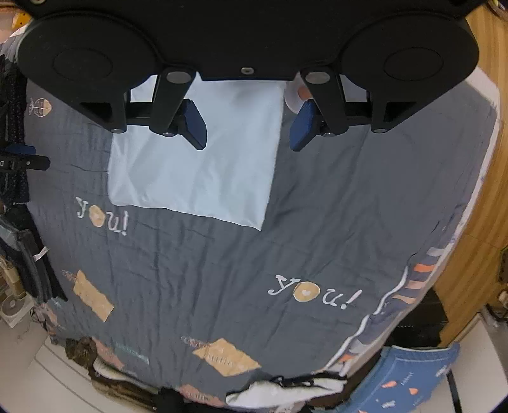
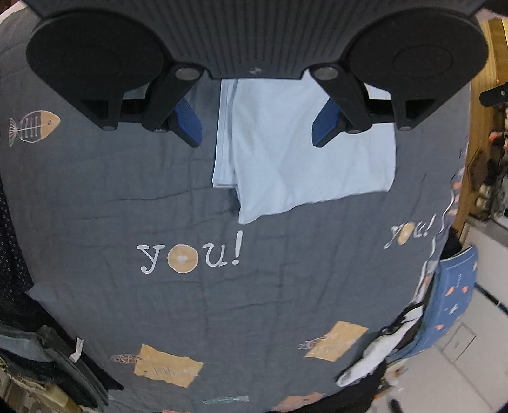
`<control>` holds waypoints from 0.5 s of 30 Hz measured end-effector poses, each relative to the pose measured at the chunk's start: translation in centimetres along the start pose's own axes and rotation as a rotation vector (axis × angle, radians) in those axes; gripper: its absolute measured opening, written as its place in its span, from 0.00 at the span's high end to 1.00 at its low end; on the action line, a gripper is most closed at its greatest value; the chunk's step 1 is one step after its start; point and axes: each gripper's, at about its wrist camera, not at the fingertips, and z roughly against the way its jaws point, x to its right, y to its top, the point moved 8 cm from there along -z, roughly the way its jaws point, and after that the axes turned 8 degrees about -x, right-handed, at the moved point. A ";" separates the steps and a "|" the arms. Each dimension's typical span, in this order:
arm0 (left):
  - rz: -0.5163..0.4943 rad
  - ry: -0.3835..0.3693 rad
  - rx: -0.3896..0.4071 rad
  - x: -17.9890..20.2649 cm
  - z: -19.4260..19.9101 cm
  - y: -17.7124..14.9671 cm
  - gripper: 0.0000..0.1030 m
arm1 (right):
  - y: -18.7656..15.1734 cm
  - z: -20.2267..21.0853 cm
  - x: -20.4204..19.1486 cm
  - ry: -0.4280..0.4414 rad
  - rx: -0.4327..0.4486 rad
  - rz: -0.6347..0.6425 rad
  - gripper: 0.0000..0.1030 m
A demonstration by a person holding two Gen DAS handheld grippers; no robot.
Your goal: Fold clothes
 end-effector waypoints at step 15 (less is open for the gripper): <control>-0.078 -0.070 -0.060 -3.2 -12.2 5.0 0.57 | 6.0 -11.6 2.2 -0.034 0.004 0.010 0.27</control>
